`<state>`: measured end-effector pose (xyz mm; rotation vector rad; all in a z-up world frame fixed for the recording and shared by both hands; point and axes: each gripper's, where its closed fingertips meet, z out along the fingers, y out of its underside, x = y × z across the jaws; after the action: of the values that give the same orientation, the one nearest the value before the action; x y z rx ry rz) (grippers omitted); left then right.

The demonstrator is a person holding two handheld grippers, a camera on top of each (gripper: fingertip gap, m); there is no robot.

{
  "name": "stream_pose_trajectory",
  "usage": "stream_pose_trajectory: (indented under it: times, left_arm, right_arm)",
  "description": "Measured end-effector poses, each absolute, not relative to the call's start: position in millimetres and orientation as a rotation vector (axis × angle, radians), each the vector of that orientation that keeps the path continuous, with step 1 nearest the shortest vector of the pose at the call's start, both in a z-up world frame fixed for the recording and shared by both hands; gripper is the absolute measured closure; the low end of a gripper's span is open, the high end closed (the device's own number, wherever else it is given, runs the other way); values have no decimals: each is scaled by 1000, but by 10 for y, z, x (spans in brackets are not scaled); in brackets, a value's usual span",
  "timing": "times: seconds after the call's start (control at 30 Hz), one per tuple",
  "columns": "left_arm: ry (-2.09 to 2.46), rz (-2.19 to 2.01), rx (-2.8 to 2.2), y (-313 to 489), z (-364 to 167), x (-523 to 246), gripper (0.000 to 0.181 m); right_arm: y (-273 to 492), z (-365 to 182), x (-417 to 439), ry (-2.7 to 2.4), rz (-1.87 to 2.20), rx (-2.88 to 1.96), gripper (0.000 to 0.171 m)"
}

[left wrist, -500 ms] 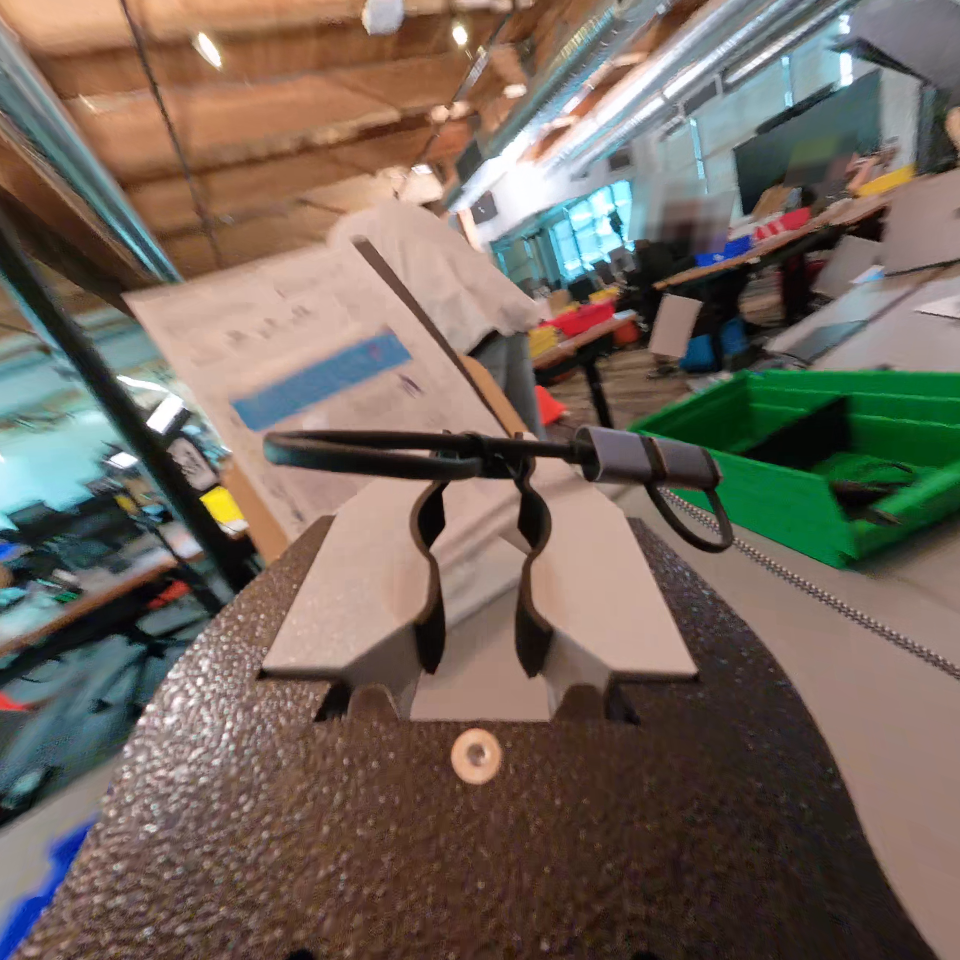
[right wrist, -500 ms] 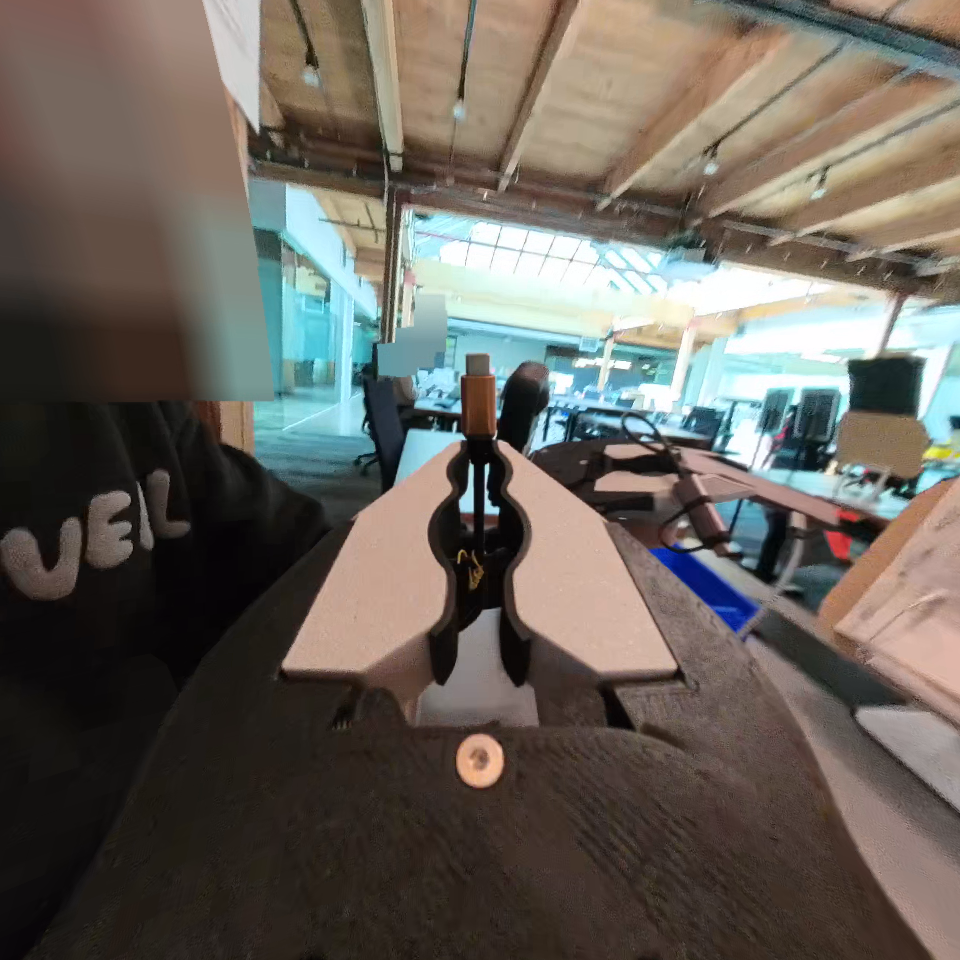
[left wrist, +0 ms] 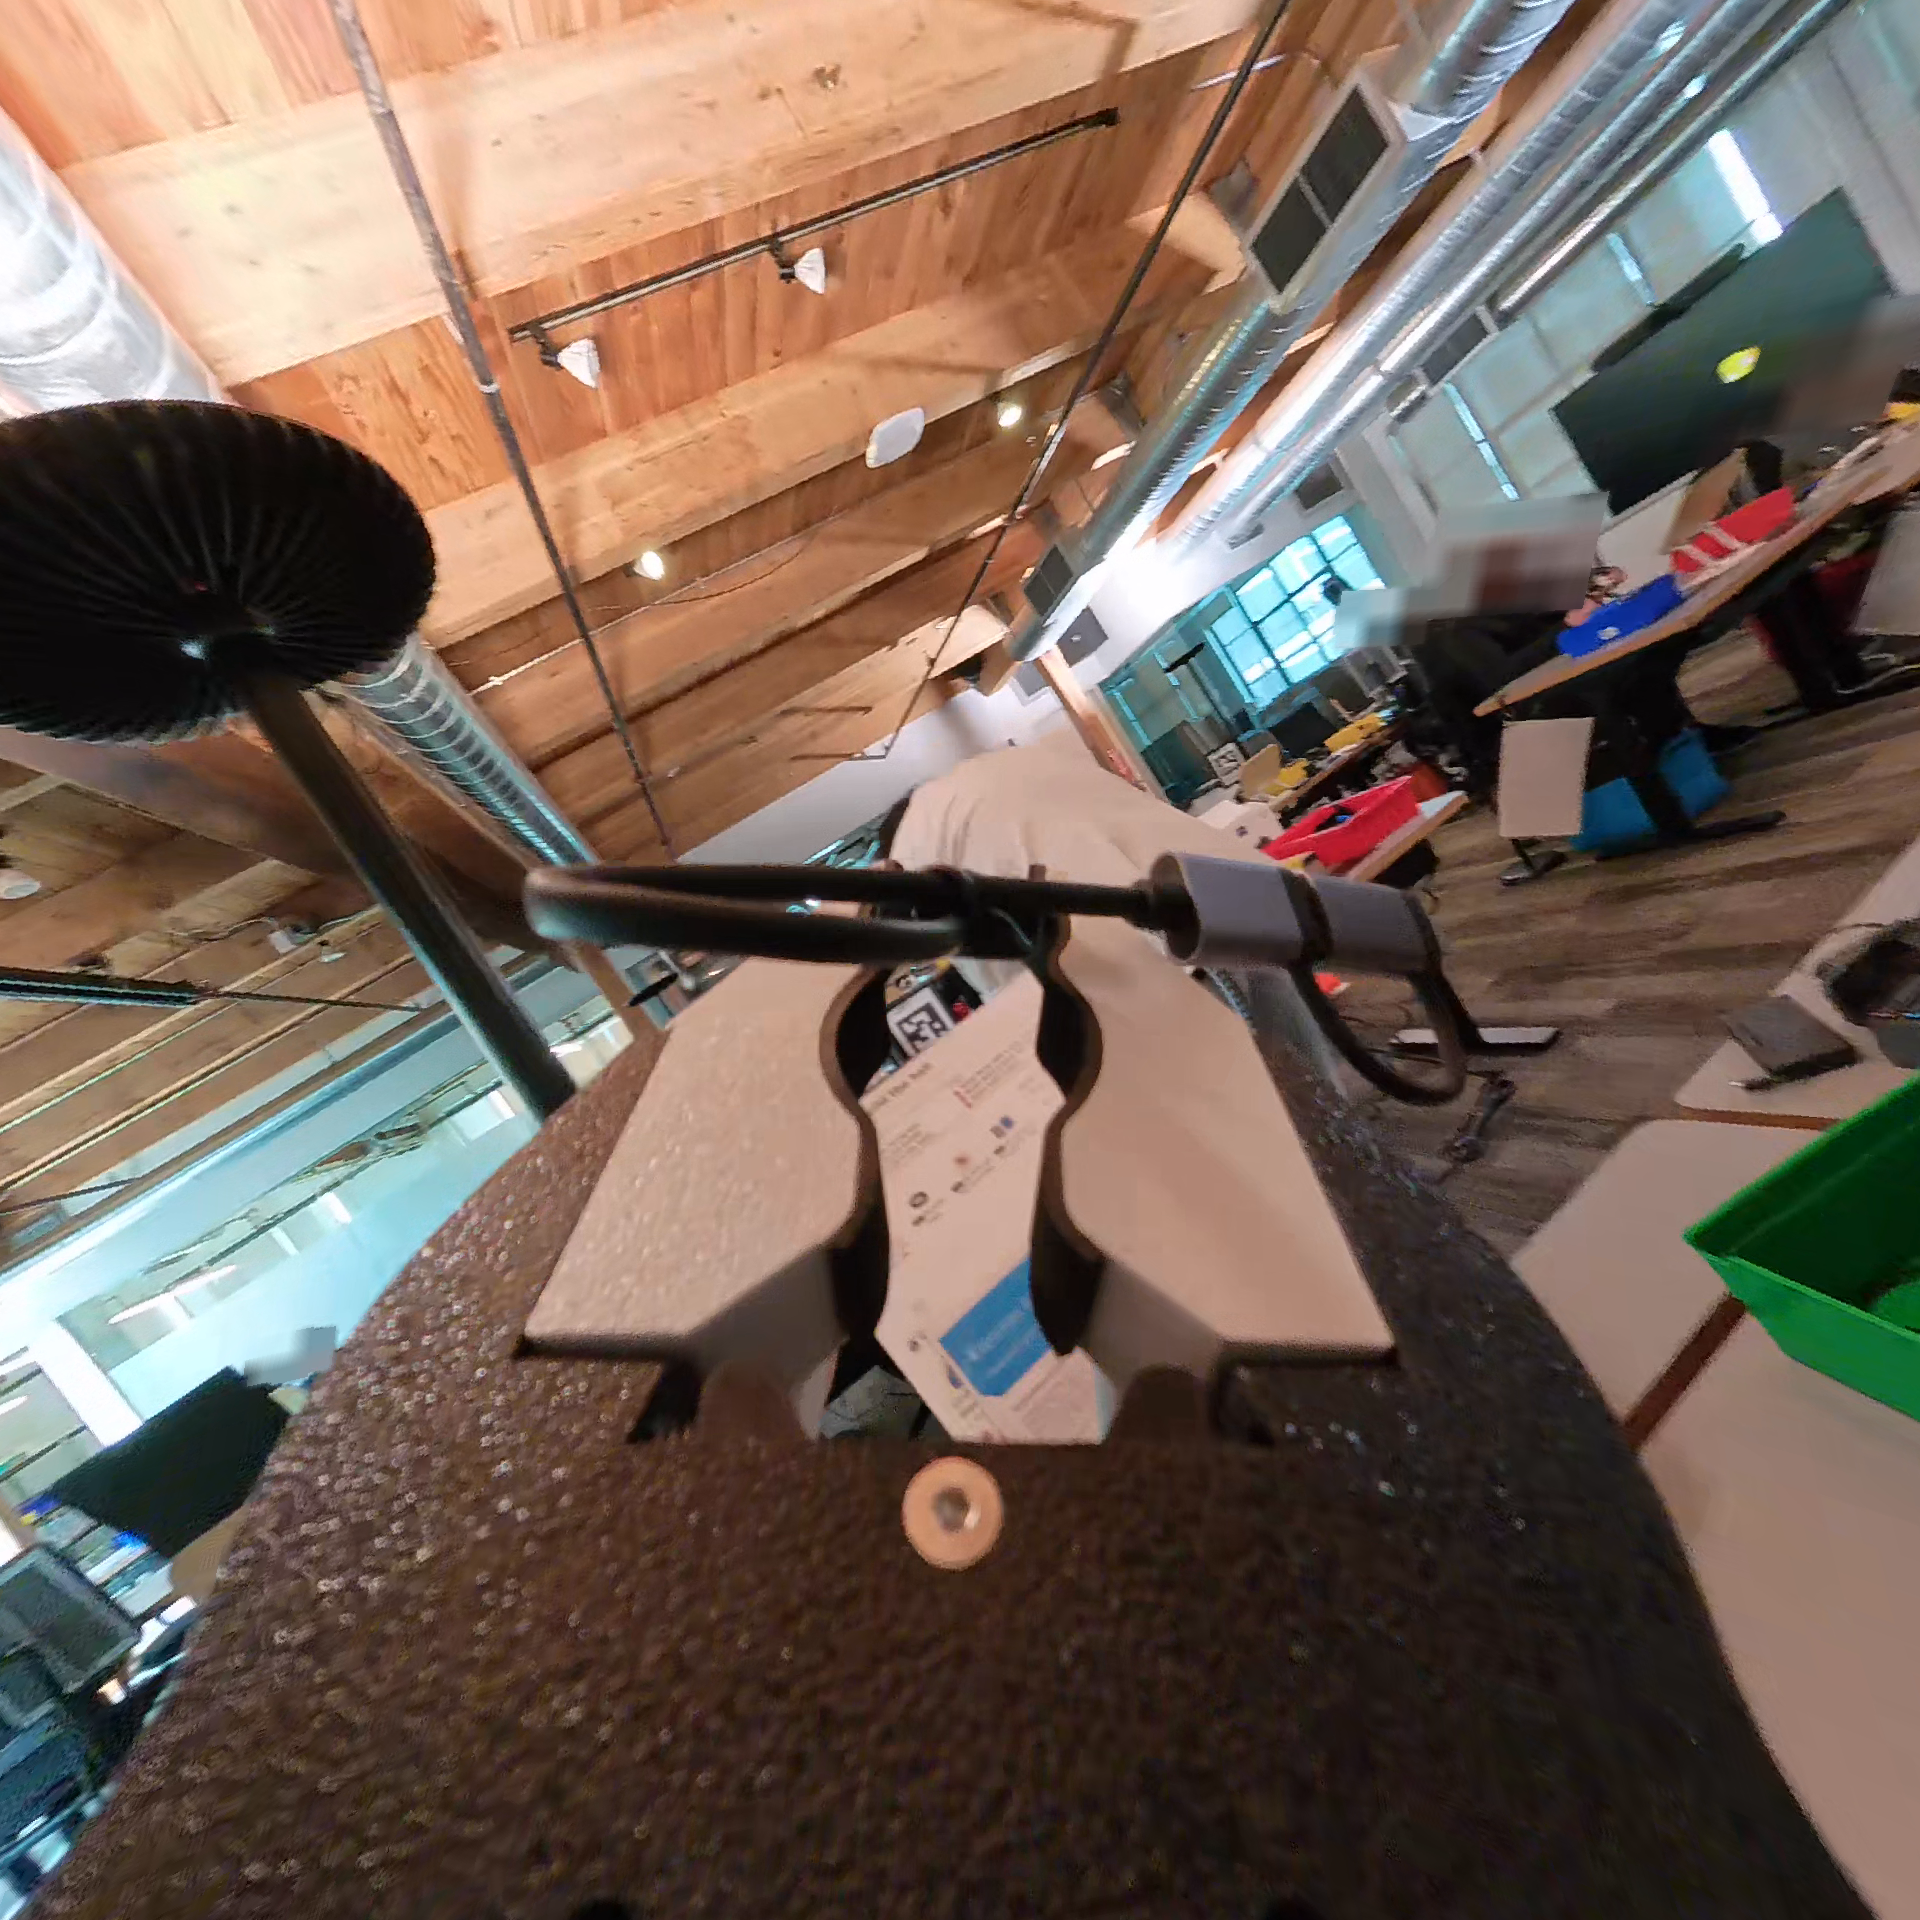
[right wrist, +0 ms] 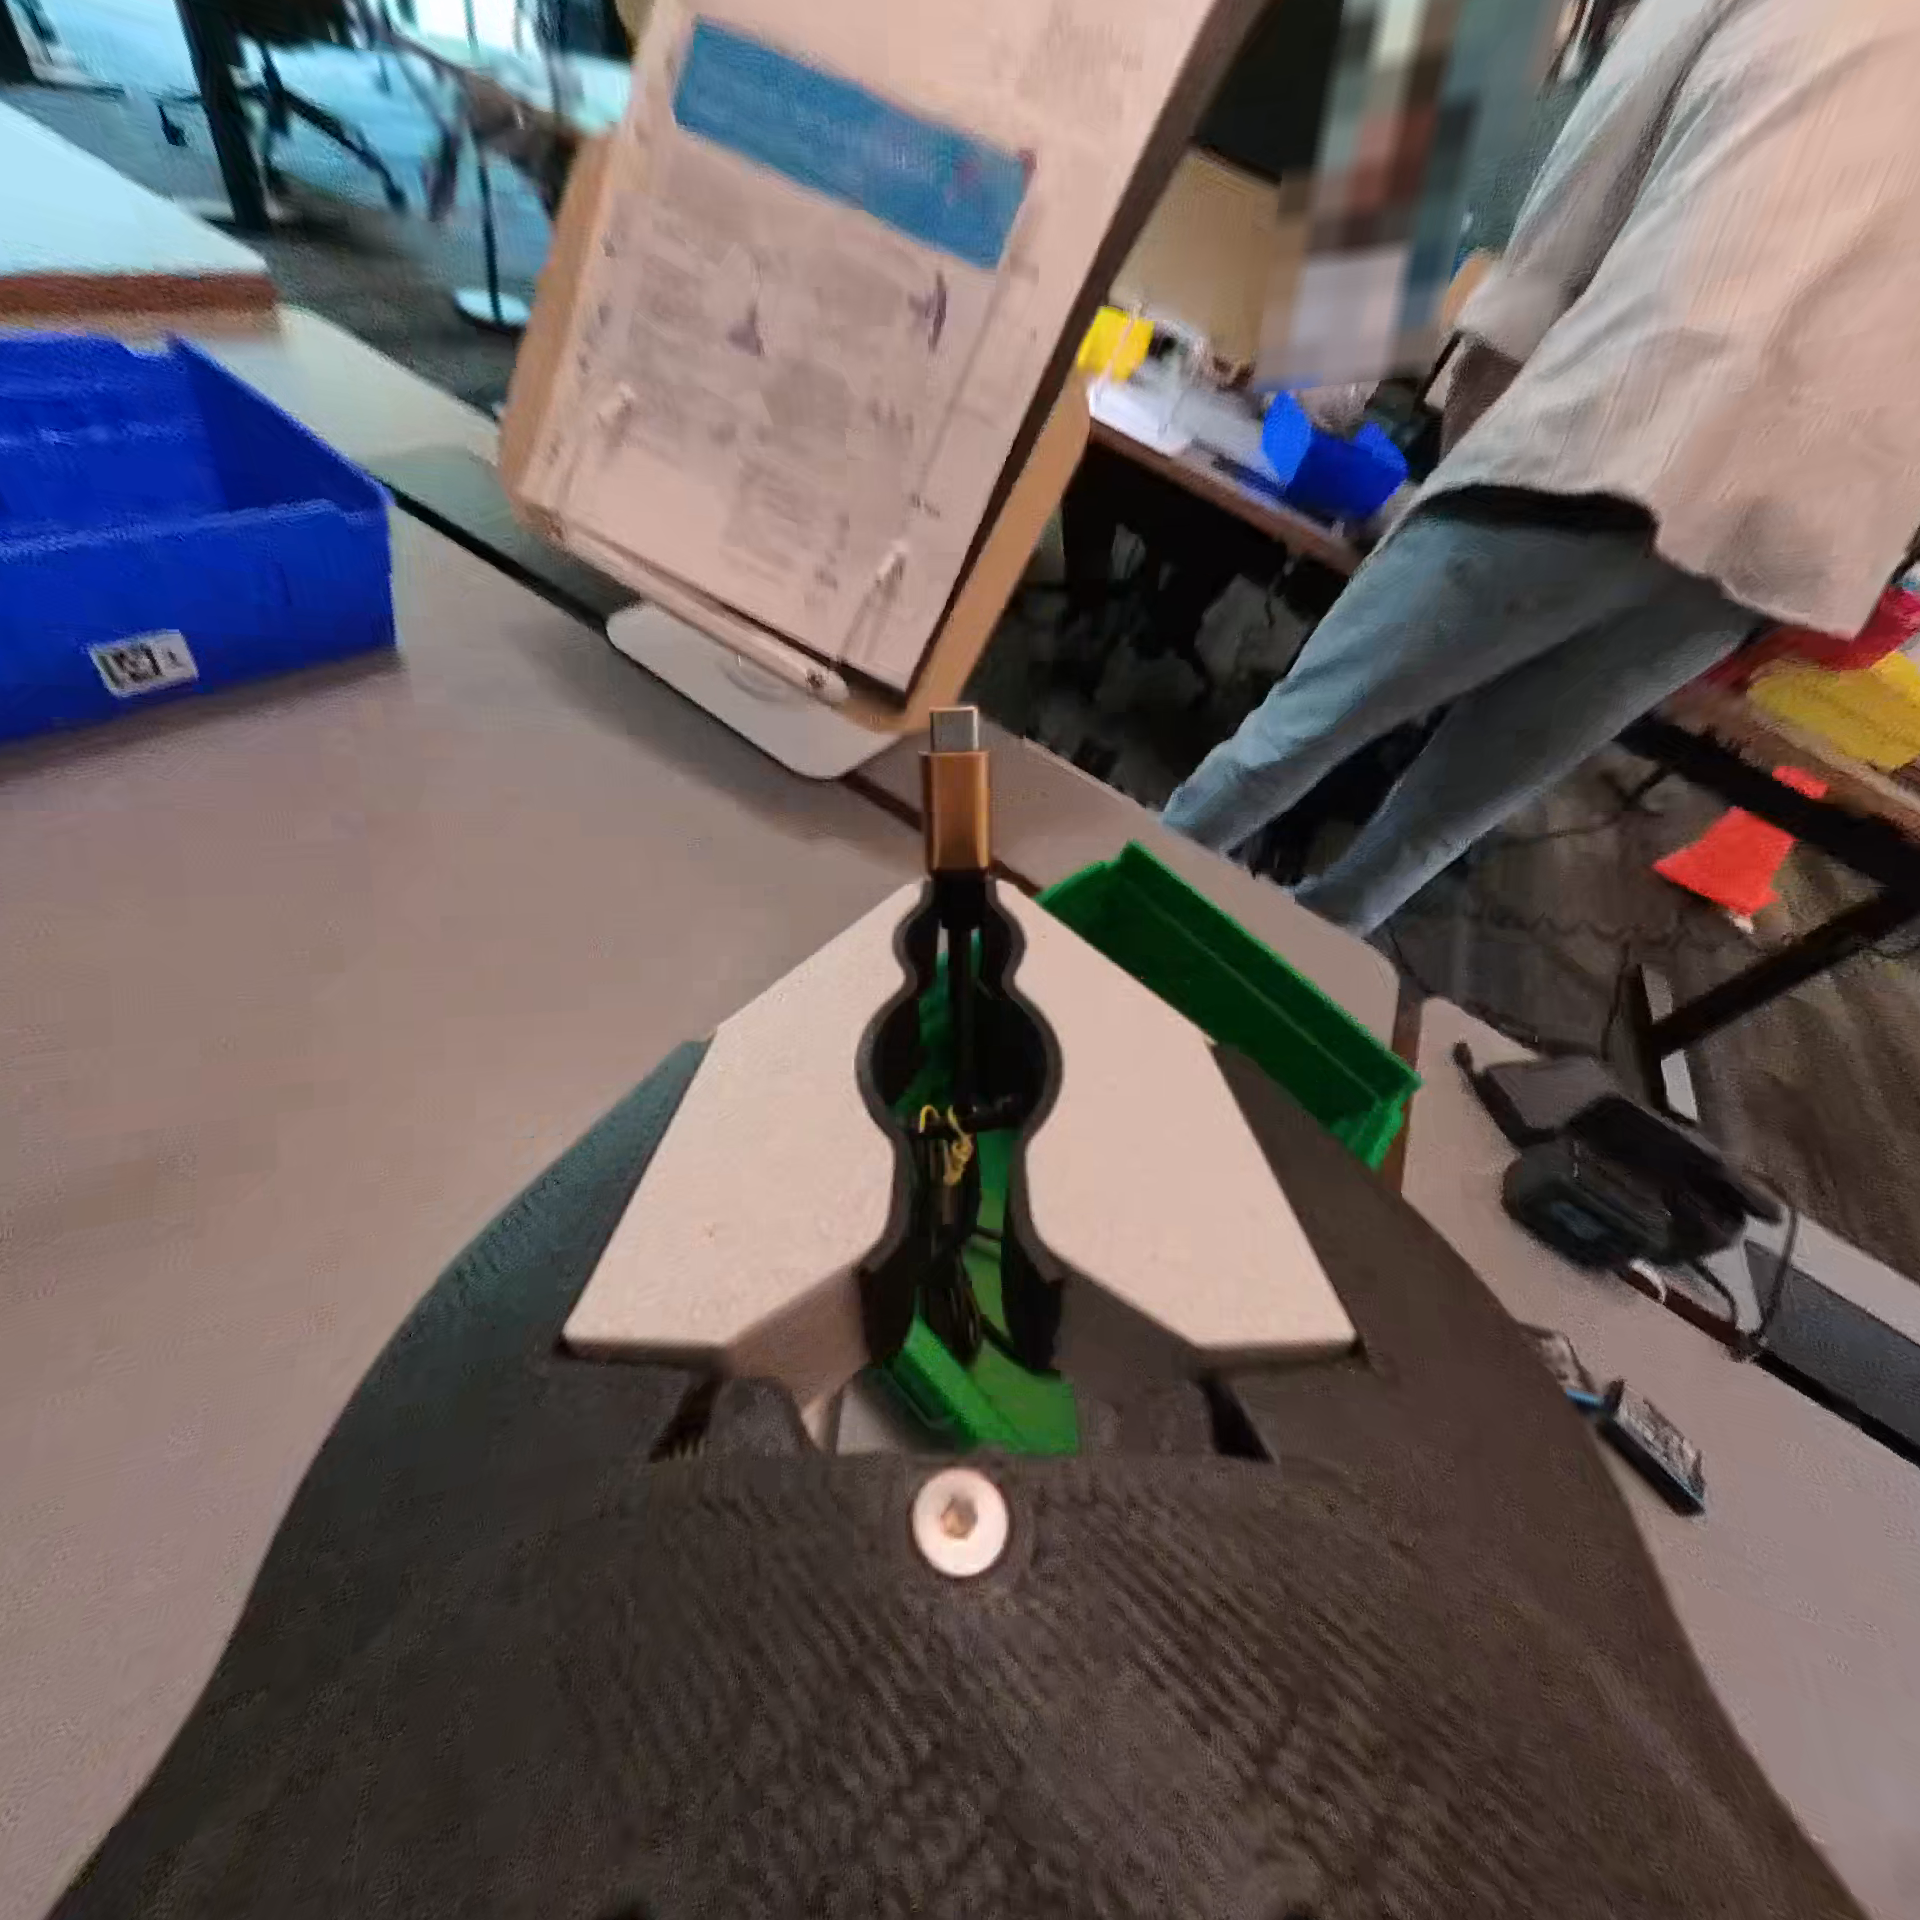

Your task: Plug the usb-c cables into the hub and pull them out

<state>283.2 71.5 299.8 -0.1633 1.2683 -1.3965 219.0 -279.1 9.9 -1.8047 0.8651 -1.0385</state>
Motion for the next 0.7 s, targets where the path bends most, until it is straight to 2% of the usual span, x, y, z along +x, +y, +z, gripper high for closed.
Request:
stream_pose_trajectory:
  times: [0.03,0.17,0.37,0.47,0.57,0.6,0.7]
  left_arm:
    - [1283,-1405,-156,687,2903,2806,159]
    - [1346,-1442,-155,615,2507,2749,159]
    - [1481,-1520,-186,477,1936,2668,160]
    - [1584,-1536,-199,319,1509,2654,160]
    - [1666,-1531,-236,237,1088,2640,160]
    - [1689,-1527,-250,227,954,2629,160]
    - [1717,-1484,-308,262,586,2660,160]
  right_arm:
    - [-2845,-76,2287,915,-1001,-1855,164]
    - [-3059,-709,2550,1063,-923,-2023,165]
    - [-3419,-1235,2691,1170,-1003,-2246,165]
    - [-3349,-1587,2784,1207,-835,-2225,133]
    - [-3373,-1503,2849,1202,-947,-2067,101]
    - [-3362,-1379,2840,1187,-1002,-1984,95]
    - [-3197,-1068,2676,1184,-1053,-1733,93]
